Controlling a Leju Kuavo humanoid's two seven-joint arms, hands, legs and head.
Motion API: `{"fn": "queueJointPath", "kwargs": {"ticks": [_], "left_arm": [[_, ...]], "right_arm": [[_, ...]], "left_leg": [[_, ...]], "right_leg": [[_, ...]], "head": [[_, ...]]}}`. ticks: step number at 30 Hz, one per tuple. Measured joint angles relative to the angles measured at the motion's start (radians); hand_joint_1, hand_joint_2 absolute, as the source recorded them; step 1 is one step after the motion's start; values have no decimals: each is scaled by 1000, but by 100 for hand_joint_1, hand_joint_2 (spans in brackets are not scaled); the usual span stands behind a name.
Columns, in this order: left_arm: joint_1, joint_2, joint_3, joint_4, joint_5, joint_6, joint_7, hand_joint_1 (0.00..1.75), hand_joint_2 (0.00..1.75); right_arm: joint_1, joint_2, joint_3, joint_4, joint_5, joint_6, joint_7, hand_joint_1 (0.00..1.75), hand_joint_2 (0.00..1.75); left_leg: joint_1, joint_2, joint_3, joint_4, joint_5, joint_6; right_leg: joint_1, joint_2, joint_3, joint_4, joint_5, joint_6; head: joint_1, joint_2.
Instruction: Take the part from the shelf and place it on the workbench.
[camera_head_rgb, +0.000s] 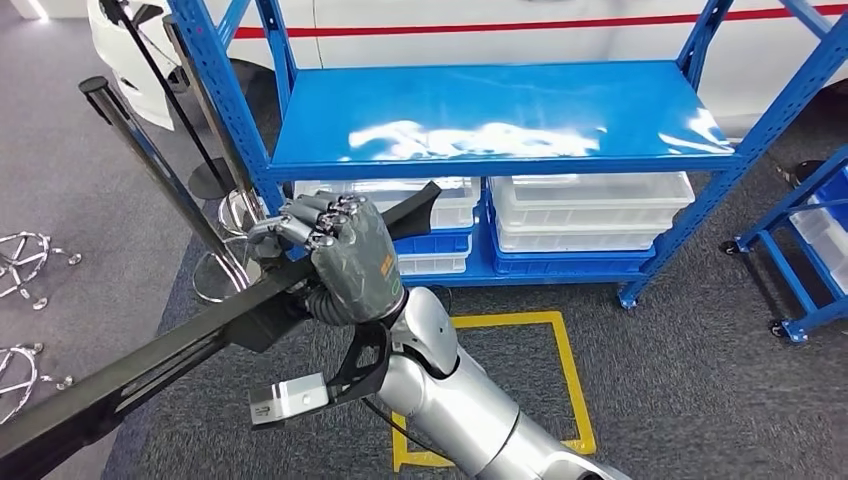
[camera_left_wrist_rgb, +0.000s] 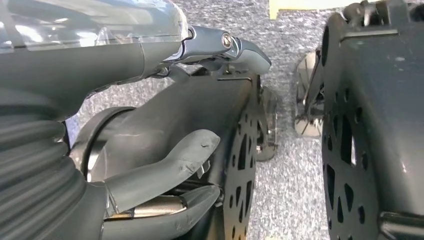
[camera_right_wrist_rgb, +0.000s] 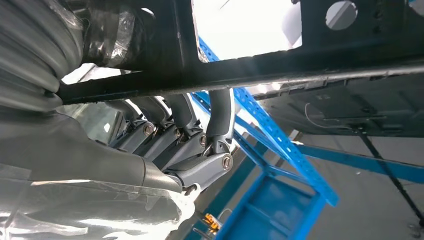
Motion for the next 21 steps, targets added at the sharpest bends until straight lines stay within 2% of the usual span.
{"fn": "queueJointPath", "kwargs": {"ticks": [1,2,3,4,5,6,7,8,9,11,12,13,14,16,17,18,19,20,21], "left_arm": [[0,0,-2,0,0,-1,-1,0,175],[0,0,-3,0,0,-2,-1,0,175],[0,0,-4,0,0,-3,-2,0,175],[0,0,-4,0,1,-4,-2,0,175],[0,0,-4,0,1,-5,-2,0,175],[0,0,-4,0,2,-5,-2,0,175],[-1,0,-4,0,2,-5,-2,0,175],[-1,0,-4,0,3,-5,-2,0,175],[-1,0,-4,0,3,-6,-2,0,175],[-1,0,-4,0,3,-7,-2,0,175],[-1,0,-4,0,3,-7,-2,0,175],[-1,0,-4,0,3,-8,-2,0,175],[-1,0,-4,0,3,-8,-2,0,175],[-1,0,-4,0,4,-8,-5,0,175],[-1,1,-4,0,4,-8,-6,0,175],[-1,1,-5,0,4,-8,-7,0,175],[-1,1,-5,0,4,-8,-6,0,175],[-1,1,-5,0,4,-8,-4,0,175],[-2,1,-5,0,4,-8,-3,0,175]], "right_arm": [[1,-1,-2,1,2,0,0,175,175],[3,-2,-4,3,4,0,1,175,175],[4,-4,-6,4,4,0,1,175,175],[4,-5,-7,6,5,0,1,175,175],[5,-6,-8,6,5,0,2,175,175],[4,-6,-9,7,6,0,2,175,175],[4,-5,-10,7,6,0,2,175,175],[4,-4,-11,7,6,0,2,175,175],[4,-4,-12,7,6,0,3,175,175],[6,-4,-13,9,6,0,4,175,175],[6,-4,-13,9,6,0,4,175,175],[5,-4,-13,10,6,0,4,175,175],[5,-4,-13,10,6,0,4,175,175],[5,-4,-13,13,6,0,4,175,175],[5,-4,-13,15,6,1,4,175,175],[6,-4,-13,17,6,1,4,175,175],[6,-4,-13,18,6,1,6,175,175],[5,-4,-13,20,6,1,8,175,175],[3,-3,-13,21,5,0,12,175,175]], "left_leg": [[0,1,-14,3,9,0],[1,1,-29,7,16,-3],[4,1,-45,14,23,-7],[7,1,-61,23,28,-11],[11,1,-77,35,31,-16],[14,1,-94,49,32,-22],[15,0,-110,65,32,-29],[15,-1,-122,79,33,-36],[15,-1,-131,88,35,-42],[20,-2,-140,98,39,-54],[23,-2,-146,106,29,-59],[26,-3,-156,129,3,-64],[27,-4,-170,172,-37,-66],[27,-4,-194,287,-121,-67],[27,-4,-196,338,-146,-66],[27,-4,-185,362,-150,-62],[25,-4,-160,356,-138,-57],[21,-4,-121,315,-113,-49],[15,-5,-73,249,-93,-39]], "right_leg": [[-3,0,-18,65,-37,6],[-7,0,-28,116,-53,12],[-12,0,-24,138,-47,18],[-17,0,-3,126,-26,24],[-22,-1,34,81,0,30],[-26,-1,78,22,12,37],[-26,1,113,-32,13,39],[-26,3,134,-68,7,38],[-22,5,138,-82,-3,33],[-16,5,127,-83,3,14],[-14,5,122,-83,9,3],[-13,3,115,-84,17,-9],[-13,1,106,-85,26,-20],[-8,0,87,-85,42,-31],[-5,0,75,-85,51,-33],[-2,-1,64,-85,61,-35],[1,0,51,-85,71,-35],[4,0,39,-85,82,-36],[4,0,29,-85,91,-35]], "head": [[0,0],[0,0],[0,0],[0,0],[0,0],[0,0],[0,0],[-1,0],[-1,0],[-1,0],[-1,0],[-1,0],[-1,0],[-1,0],[-1,0],[-1,0],[-1,0],[-1,0],[-1,0]]}}
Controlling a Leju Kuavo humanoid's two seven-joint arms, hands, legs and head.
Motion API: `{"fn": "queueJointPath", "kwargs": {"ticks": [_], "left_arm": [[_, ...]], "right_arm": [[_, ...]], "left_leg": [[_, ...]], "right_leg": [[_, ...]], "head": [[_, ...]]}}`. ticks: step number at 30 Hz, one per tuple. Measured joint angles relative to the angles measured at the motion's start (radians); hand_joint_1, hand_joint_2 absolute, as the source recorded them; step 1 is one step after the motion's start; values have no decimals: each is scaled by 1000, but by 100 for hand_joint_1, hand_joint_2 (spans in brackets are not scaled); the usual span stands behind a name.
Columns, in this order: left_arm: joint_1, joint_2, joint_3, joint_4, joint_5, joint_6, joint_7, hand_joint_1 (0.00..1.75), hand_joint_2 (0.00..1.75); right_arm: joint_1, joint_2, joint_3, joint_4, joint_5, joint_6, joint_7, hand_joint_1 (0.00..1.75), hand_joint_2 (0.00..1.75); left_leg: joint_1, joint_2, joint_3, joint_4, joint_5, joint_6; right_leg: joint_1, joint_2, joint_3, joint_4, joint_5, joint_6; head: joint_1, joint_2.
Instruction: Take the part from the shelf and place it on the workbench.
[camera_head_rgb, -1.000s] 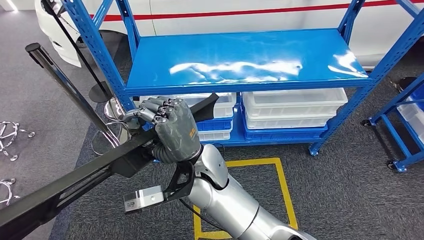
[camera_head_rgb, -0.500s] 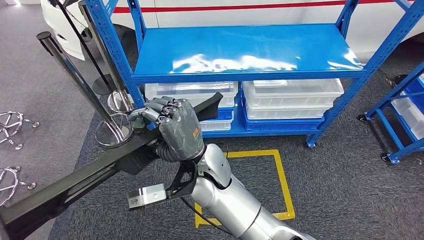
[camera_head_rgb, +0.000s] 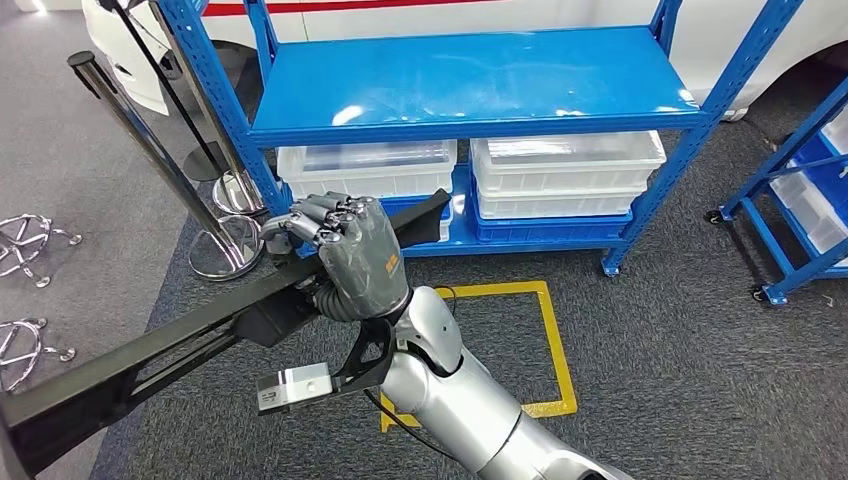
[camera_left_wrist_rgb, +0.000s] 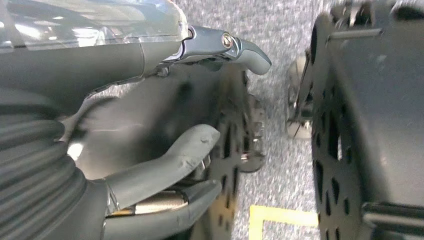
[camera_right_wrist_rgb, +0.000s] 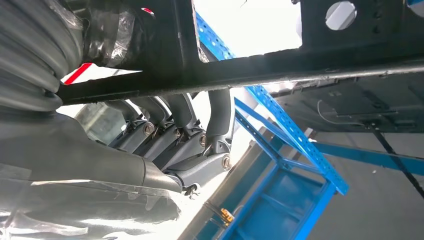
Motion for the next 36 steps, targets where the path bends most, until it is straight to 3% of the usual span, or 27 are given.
{"fn": "queueJointPath", "kwargs": {"ticks": [2,3,4,6,7,8,10,11,12,13,14,15,17,18,19,21,22,23,26,27,28,29,31,33,34,36], "left_arm": [[-1,0,0,0,0,0,2,0,175],[-1,0,0,0,1,0,2,0,175],[-1,0,0,0,3,0,3,0,175],[-1,0,0,0,7,-1,4,0,175],[-1,-1,0,0,9,-1,5,0,175],[-1,-2,0,0,10,-1,6,0,175],[-1,-2,0,0,13,0,9,0,175],[-1,-2,0,0,14,0,10,0,175],[-1,-2,0,0,15,0,11,0,175],[-1,-2,-1,0,16,1,12,0,175],[-1,-2,-1,0,16,1,12,0,175],[-1,-3,-1,0,17,1,12,0,175],[-1,-3,-1,0,18,1,10,0,175],[-2,-3,-1,0,18,2,10,0,175],[-2,-3,-2,0,18,2,10,0,175],[-2,-3,-3,0,18,3,12,0,175],[-3,-3,-5,0,18,3,12,0,175],[-3,-3,-6,0,19,3,13,0,175],[-4,-3,-12,0,24,3,12,0,175],[-4,-2,-14,0,25,3,12,0,175],[-5,-2,-15,0,27,3,13,0,175],[-5,-2,-17,0,27,3,14,0,175],[-7,-2,-19,0,28,2,18,0,175],[-8,-2,-23,0,30,2,20,0,175],[-8,-2,-26,0,31,1,20,0,175],[-8,-2,-31,0,34,0,21,0,175]], "right_arm": [[-7,2,0,2,-1,0,9,175,175],[-10,3,0,2,-1,0,13,175,175],[-13,4,1,3,-2,0,17,175,175],[-16,6,2,5,-3,0,24,175,175],[-19,7,2,5,-4,0,28,175,175],[-21,6,2,6,-6,0,32,175,175],[-24,6,4,8,-13,0,40,175,175],[-25,6,5,9,-17,0,43,175,175],[-25,6,7,10,-20,0,46,175,175],[-25,5,9,11,-22,0,48,175,175],[-25,5,11,11,-23,0,49,175,175],[-25,4,13,11,-23,0,50,175,175],[-27,5,18,11,-23,0,52,175,175],[-28,6,19,11,-23,0,53,175,175],[-30,7,21,11,-25,0,56,175,175],[-34,8,26,11,-30,0,62,175,175],[-38,8,30,10,-32,0,66,175,175],[-41,10,34,11,-34,0,70,175,175],[-53,12,47,11,-39,0,82,175,175],[-55,12,50,11,-39,0,85,175,175],[-56,12,52,11,-40,0,89,175,175],[-57,12,55,11,-40,0,93,175,175],[-59,13,59,10,-40,0,98,175,175],[-65,14,65,10,-40,0,102,175,175],[-68,14,67,10,-40,0,104,175,175],[-72,15,70,11,-40,0,106,175,175]], "left_leg": [[-12,0,81,-133,8,14],[-16,-1,99,-170,3,18],[-19,-1,102,-188,3,20],[-19,0,94,-206,33,25],[-17,2,88,-215,51,28],[-14,3,77,-223,69,31],[-13,4,46,-224,96,36],[-13,5,28,-221,108,35],[-12,5,10,-217,119,33],[-11,5,-8,-211,128,31],[-10,6,-27,-203,136,27],[-8,6,-46,-192,143,22],[-6,5,-78,-167,151,12],[-6,4,-86,-157,154,7],[-6,4,-90,-153,159,1],[-2,3,-93,-152,170,-13],[0,2,-98,-147,163,-20],[2,2,-107,-128,136,-25],[7,0,-130,27,-8,-35],[8,0,-127,78,-31,-36],[8,0,-114,104,-30,-36],[8,0,-89,100,-10,-34],[6,0,-2,-2,29,-26],[-1,-2,83,-136,17,-16],[-6,-2,102,-175,6,-12],[-9,-3,101,-199,17,-2]], "right_leg": [[-2,-1,-13,-3,21,7],[-4,-2,-16,-7,31,12],[-7,-3,-17,-14,43,19],[-10,-4,-19,-28,57,29],[-10,-3,-24,-21,40,32],[-9,-1,-34,6,2,35],[-10,0,-61,116,-102,41],[-10,0,-72,181,-135,45],[-11,0,-75,229,-140,49],[-13,0,-67,253,-126,53],[-15,-1,-41,241,-98,56],[-18,-1,3,194,-78,58],[-17,0,97,69,-89,57],[-14,2,126,24,-107,53],[-10,3,136,5,-119,45],[-6,3,131,-4,-110,25],[-6,1,124,-6,-100,15],[-7,-1,115,-9,-88,6],[-7,-3,77,-12,-53,-6],[-6,-3,62,-11,-41,-6],[-5,-3,45,-10,-28,-5],[-5,-3,28,-9,-16,-4],[-5,-3,-1,-8,9,0],[-6,-3,-17,-11,32,10],[-8,-4,-19,-15,43,16],[-10,-5,-20,-28,65,30]], "head": [[0,0],[0,0],[0,0],[0,0],[1,0],[1,0],[2,0],[2,0],[2,0],[2,0],[2,0],[2,0],[2,0],[2,0],[1,0],[1,0],[1,0],[1,0],[1,0],[1,0],[1,0],[1,0],[1,0],[1,0],[1,0],[1,0]]}}
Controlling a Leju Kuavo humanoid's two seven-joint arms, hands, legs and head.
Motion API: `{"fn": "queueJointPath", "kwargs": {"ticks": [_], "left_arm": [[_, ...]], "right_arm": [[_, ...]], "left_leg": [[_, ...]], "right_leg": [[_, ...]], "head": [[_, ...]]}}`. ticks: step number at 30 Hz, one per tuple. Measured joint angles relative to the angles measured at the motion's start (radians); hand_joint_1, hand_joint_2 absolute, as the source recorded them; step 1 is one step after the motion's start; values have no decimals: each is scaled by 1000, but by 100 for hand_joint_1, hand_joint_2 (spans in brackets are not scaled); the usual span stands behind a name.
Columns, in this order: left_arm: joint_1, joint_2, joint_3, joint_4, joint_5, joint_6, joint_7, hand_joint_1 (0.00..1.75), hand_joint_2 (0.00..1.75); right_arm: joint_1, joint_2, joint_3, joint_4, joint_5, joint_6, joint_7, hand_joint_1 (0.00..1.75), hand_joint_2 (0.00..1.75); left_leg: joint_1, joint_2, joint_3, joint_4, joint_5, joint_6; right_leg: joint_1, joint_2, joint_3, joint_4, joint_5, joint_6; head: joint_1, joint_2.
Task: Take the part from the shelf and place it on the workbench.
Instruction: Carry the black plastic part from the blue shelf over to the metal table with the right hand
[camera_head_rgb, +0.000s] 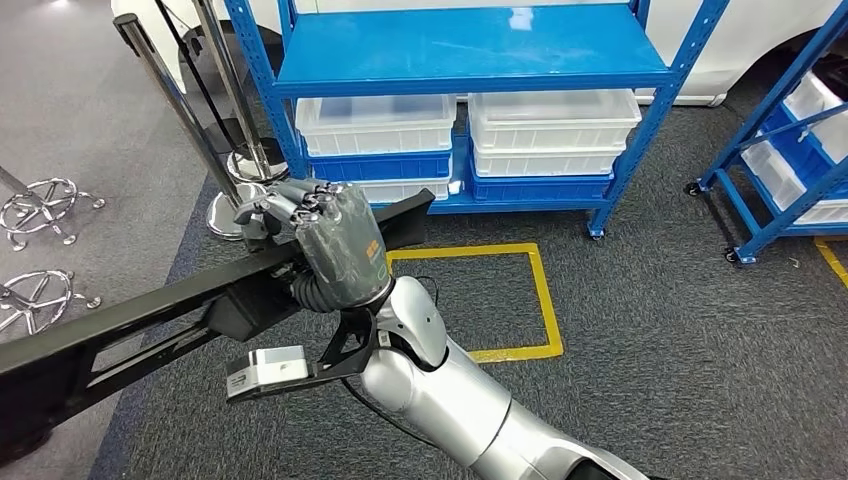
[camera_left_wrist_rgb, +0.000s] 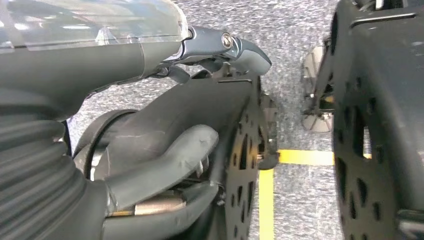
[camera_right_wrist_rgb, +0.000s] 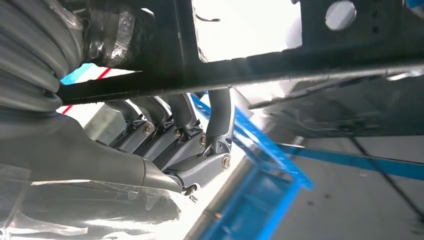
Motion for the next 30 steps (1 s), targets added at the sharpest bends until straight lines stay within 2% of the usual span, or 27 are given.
{"fn": "queueJointPath", "kwargs": {"ticks": [1,2,3,5,6,7,8,9,10,12,13,14,15,16,17,18,20,21,22,23,24,25,27,28,29,30], "left_arm": [[0,0,-2,0,2,-1,0,0,175],[-1,-1,-4,0,3,-1,0,0,175],[-1,-1,-7,0,5,-2,0,0,175],[-2,-1,-11,0,10,-2,0,0,175],[-2,-1,-13,0,13,-3,0,0,175],[-2,-1,-15,0,15,-4,0,0,175],[-2,-1,-16,0,16,-4,0,0,175],[-2,-1,-17,0,17,-5,-1,0,175],[-2,-1,-18,0,18,-5,-1,0,175],[-3,-1,-19,0,20,-5,-2,0,175],[-3,-1,-20,0,21,-5,-3,0,175],[-3,-1,-21,0,21,-6,-2,0,175],[-3,-1,-21,0,22,-6,-2,0,175],[-3,-1,-21,0,22,-7,-2,0,175],[-3,-1,-22,0,22,-7,-2,0,175],[-3,-1,-22,1,23,-7,-2,0,175],[-3,-1,-24,1,26,-7,-3,0,175],[-3,0,-25,1,27,-8,-4,0,175],[-3,0,-26,1,28,-8,-3,0,175],[-3,0,-27,1,28,-8,-2,0,175],[-4,0,-27,1,28,-8,-1,0,175],[-4,0,-28,1,29,-9,0,0,175],[-4,0,-29,1,29,-9,1,0,175],[-4,0,-29,1,30,-9,2,0,175],[-3,0,-30,1,30,-9,2,0,175],[-2,0,-30,1,31,-10,2,0,175]], "right_arm": [[-1,0,0,0,0,0,0,175,175],[-3,0,1,0,0,0,1,175,175],[-3,-1,1,1,0,0,1,175,175],[-4,-2,5,2,0,0,4,175,175],[-4,-4,7,3,0,0,5,175,175],[-4,-5,9,5,1,0,6,175,175],[-4,-6,10,7,1,0,7,175,175],[-4,-7,12,8,1,0,8,175,175],[-4,-7,15,9,1,0,9,175,175],[-6,-5,20,9,2,0,9,175,175],[-7,-4,23,9,3,0,9,175,175],[-9,-3,25,9,3,0,10,175,175],[-10,-3,26,10,3,0,10,175,175],[-10,-3,28,10,3,0,10,175,175],[-11,-3,30,11,2,0,10,175,175],[-12,-2,31,11,2,0,9,175,175],[-13,-1,34,13,1,0,10,175,175],[-13,-1,35,14,1,0,10,175,175],[-13,-1,37,17,1,0,10,175,175],[-13,-1,38,19,1,0,10,175,175],[-13,-1,40,21,1,0,10,175,175],[-14,-1,41,22,1,0,10,175,175],[-15,-1,42,23,1,0,10,175,175],[-16,0,44,23,1,0,10,175,175],[-18,0,46,23,1,0,11,175,175],[-20,0,48,24,1,0,12,175,175]], "left_leg": [[1,2,-5,-6,14,6],[3,3,-12,-12,30,13],[4,5,-24,-16,46,20],[2,7,-57,-14,72,28],[0,7,-76,-10,84,29],[0,7,-95,-5,95,29],[-1,7,-116,1,105,27],[0,7,-135,10,113,25],[0,7,-154,20,120,22],[-2,6,-180,40,130,14],[-2,6,-187,46,135,8],[-2,7,-190,48,141,1],[0,6,-192,48,147,-6],[2,5,-196,52,144,-12],[4,3,-204,66,123,-18],[7,2,-214,95,87,-23],[12,1,-233,199,-10,-33],[14,1,-236,253,-41,-36],[16,1,-230,293,-51,-39],[18,1,-213,303,-39,-40],[20,1,-182,281,-14,-40],[21,1,-137,229,9,-40],[17,-1,-47,95,12,-34],[14,-3,-23,49,3,-29],[9,-5,-15,26,-3,-23],[6,-6,-19,20,3,-14]], "right_leg": [[-1,0,-2,-1,-4,5],[0,1,-9,12,-27,9],[1,2,-20,46,-71,11],[1,3,-49,165,-173,15],[1,4,-59,227,-198,18],[1,4,-59,268,-197,20],[1,4,-43,278,-176,21],[1,4,-12,257,-150,20],[1,3,34,205,-137,18],[5,4,124,82,-159,11],[8,4,149,41,-176,5],[11,5,157,22,-183,-1],[11,5,153,19,-177,-9],[10,3,149,15,-167,-17],[8,2,141,11,-155,-24],[6,0,132,8,-144,-30],[6,-2,108,7,-122,-36],[6,-2,95,7,-112,-36],[6,-2,80,8,-100,-35],[6,-1,64,9,-88,-33],[5,-1,47,10,-76,-31],[5,-1,31,12,-63,-27],[5,-1,10,13,-42,-17],[4,-1,6,11,-31,-10],[3,-1,5,7,-20,-3],[2,-2,5,2,-9,4]], "head": [[0,0],[1,0],[1,0],[2,0],[2,0],[2,0],[2,0],[2,0],[2,0],[2,0],[2,0],[2,0],[2,0],[2,0],[2,0],[2,0],[1,0],[1,0],[1,0],[1,0],[1,0],[1,0],[1,0],[1,0],[1,0],[1,0]]}}
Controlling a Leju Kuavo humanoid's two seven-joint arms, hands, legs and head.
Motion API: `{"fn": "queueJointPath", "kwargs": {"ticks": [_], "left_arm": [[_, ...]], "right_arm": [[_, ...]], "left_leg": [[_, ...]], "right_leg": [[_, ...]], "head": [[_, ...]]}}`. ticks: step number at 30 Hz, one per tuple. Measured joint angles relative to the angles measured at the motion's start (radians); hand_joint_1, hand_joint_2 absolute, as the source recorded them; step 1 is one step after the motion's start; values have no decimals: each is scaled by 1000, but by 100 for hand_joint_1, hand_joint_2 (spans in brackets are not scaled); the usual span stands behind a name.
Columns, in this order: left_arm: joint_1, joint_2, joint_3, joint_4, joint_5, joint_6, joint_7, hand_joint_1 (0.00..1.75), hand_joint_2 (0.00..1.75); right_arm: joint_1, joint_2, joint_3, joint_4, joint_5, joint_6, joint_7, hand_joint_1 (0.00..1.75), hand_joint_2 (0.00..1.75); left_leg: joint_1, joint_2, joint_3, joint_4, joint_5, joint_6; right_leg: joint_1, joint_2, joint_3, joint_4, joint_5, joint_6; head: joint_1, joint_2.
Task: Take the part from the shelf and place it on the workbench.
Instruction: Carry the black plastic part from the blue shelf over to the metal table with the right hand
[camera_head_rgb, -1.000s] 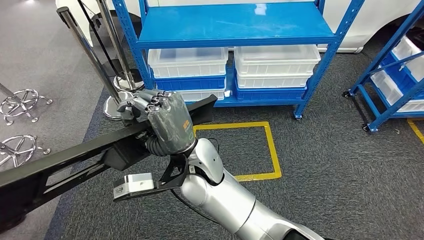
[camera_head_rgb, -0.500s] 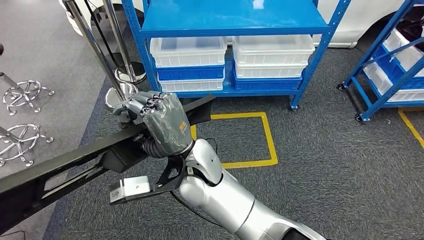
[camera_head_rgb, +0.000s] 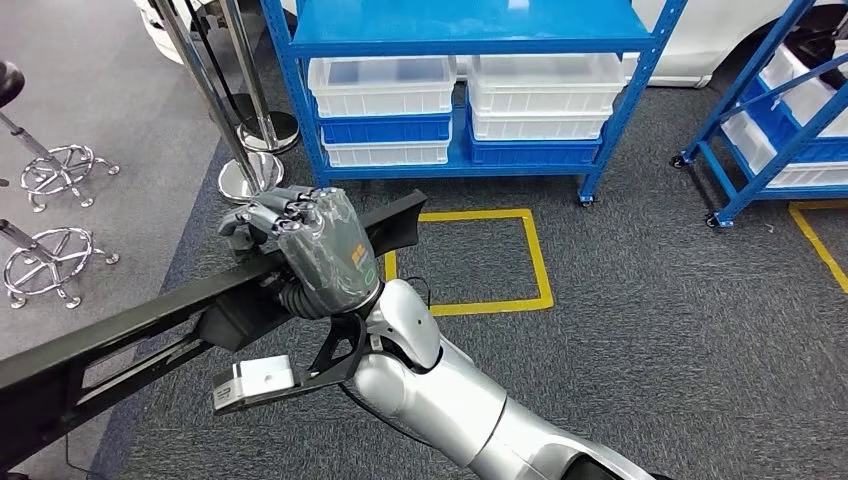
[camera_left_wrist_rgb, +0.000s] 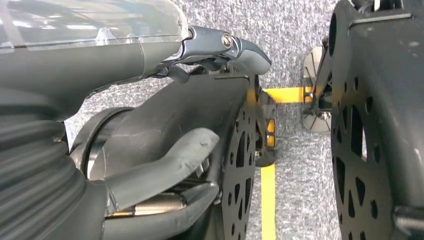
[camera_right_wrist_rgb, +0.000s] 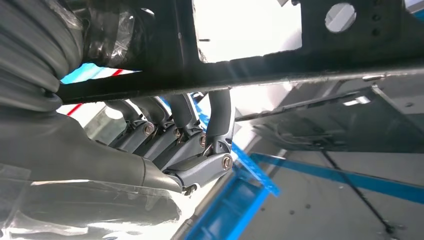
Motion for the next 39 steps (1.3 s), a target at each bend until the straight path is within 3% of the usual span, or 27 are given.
{"fn": "queueJointPath", "kwargs": {"ticks": [2,4,6,7,9,10,11,13,15,17,18,19,21,22,23,24,26,28,29,30,32,33,34,36,37,38,39], "left_arm": [[0,-1,-1,1,2,-2,0,0,175],[0,-1,-3,2,3,-4,0,0,175],[0,-1,-5,2,4,-6,0,0,175],[0,-1,-5,2,4,-6,0,0,175],[0,-1,-5,2,4,-7,-1,0,175],[0,-1,-5,2,5,-7,-2,0,175],[0,-2,-6,2,5,-7,-2,0,175],[-1,-2,-6,2,5,-7,-4,0,175],[-1,-2,-6,2,4,-7,-4,0,175],[-1,-2,-7,2,4,-8,-3,0,175],[-2,-1,-7,2,4,-8,-4,0,175],[-2,-1,-8,2,4,-8,-4,0,175],[-2,0,-10,2,4,-8,-5,0,175],[-2,0,-11,2,4,-8,-5,0,175],[-2,0,-12,2,4,-8,-4,0,175],[-3,0,-12,2,4,-8,-3,0,175],[-3,0,-12,2,3,-8,-1,0,175],[-3,0,-12,2,1,-8,2,0,175],[-3,0,-13,2,0,-8,3,0,175],[-2,0,-13,2,0,-8,3,0,175],[-1,0,-13,3,0,-8,3,0,175],[-1,-1,-13,3,0,-9,3,0,175],[-1,-1,-13,3,1,-8,3,0,175],[-1,-1,-13,3,2,-8,3,0,175],[-1,-1,-14,3,2,-8,2,0,175],[-1,-1,-14,3,3,-9,1,0,175],[-1,-1,-14,3,3,-9,0,0,175]], "right_arm": [[-3,-1,3,2,0,0,1,175,175],[-4,-2,5,3,0,0,3,175,175],[-4,-3,8,5,2,0,4,175,175],[-4,-4,8,7,2,0,5,175,175],[-4,-6,9,11,3,0,6,175,175],[-4,-7,10,13,4,0,7,175,175],[-5,-7,10,13,5,0,7,175,175],[-7,-5,11,13,6,0,7,175,175],[-9,-4,12,13,6,0,7,175,175],[-12,-3,13,15,6,0,7,175,175],[-12,-3,13,16,6,0,7,175,175],[-13,-2,14,17,5,0,7,175,175],[-15,-1,16,19,3,0,7,175,175],[-15,-1,17,21,1,0,7,175,175],[-15,-1,18,22,0,0,7,175,175],[-15,-1,19,24,0,0,7,175,175],[-15,0,20,26,0,0,7,175,175],[-16,0,21,26,0,0,7,175,175],[-17,0,22,26,0,0,7,175,175],[-18,0,22,26,0,0,8,175,175],[-19,0,23,26,0,0,8,175,175],[-19,-1,23,27,0,0,8,175,175],[-20,-1,24,27,0,0,8,175,175],[-20,-2,25,27,-1,0,8,175,175],[-20,-3,25,27,-1,0,8,175,175],[-20,-5,26,28,-1,0,8,175,175],[-19,-6,26,29,-2,0,9,175,175]], "left_leg": [[1,3,-15,-6,23,19],[2,8,-37,-10,50,36],[-3,9,-68,-9,74,44],[-5,9,-85,-7,86,45],[-10,9,-118,-2,107,45],[-12,9,-134,3,116,44],[-13,8,-148,9,123,42],[-13,8,-163,18,135,34],[-10,10,-166,20,146,22],[-9,8,-171,18,153,11],[-9,6,-178,29,137,6],[-8,4,-189,58,103,0],[-1,2,-209,166,5,-10],[3,2,-212,224,-29,-15],[6,2,-206,261,-40,-18],[9,2,-187,268,-29,-20],[13,2,-109,187,11,-21],[10,0,-18,53,11,-15],[7,-1,6,9,1,-9],[3,-2,12,-11,-5,-2],[0,0,0,-19,12,16],[1,2,-6,-22,25,26],[1,5,-16,-26,39,36],[-1,7,-44,-25,63,49],[-3,8,-60,-22,74,52],[-5,8,-77,-18,84,51],[-6,8,-95,-13,94,50]], "right_leg": [[-2,2,-8,5,-9,11],[-2,4,-36,75,-90,13],[-1,6,-68,203,-181,13],[0,6,-74,255,-196,12],[2,6,-41,271,-164,7],[4,6,3,226,-141,2],[7,5,56,159,-136,-5],[16,5,141,38,-155,-15],[22,6,161,-1,-165,-20],[19,4,154,-11,-145,-28],[16,3,147,-17,-132,-33],[13,1,137,-23,-117,-37],[12,0,112,-26,-93,-41],[11,0,97,-25,-82,-41],[11,0,81,-24,-71,-40],[10,0,65,-22,-59,-38],[8,0,33,-16,-38,-32],[8,1,11,-11,-18,-22],[7,0,6,-11,-8,-15],[6,0,4,-14,2,-8],[3,0,2,-20,15,6],[2,1,-5,-9,-2,11],[2,3,-17,21,-39,14],[0,6,-50,135,-143,16],[0,6,-62,200,-178,16],[0,6,-65,246,-189,17],[-1,6,-53,263,-179,18]], "head": [[0,0],[2,0],[3,0],[3,0],[3,0],[3,0],[3,0],[3,0],[3,0],[3,0],[2,0],[2,0],[2,0],[2,0],[2,0],[2,0],[2,0],[2,0],[2,0],[2,0],[3,0],[3,0],[3,0],[3,0],[3,0],[3,0],[3,0]]}}
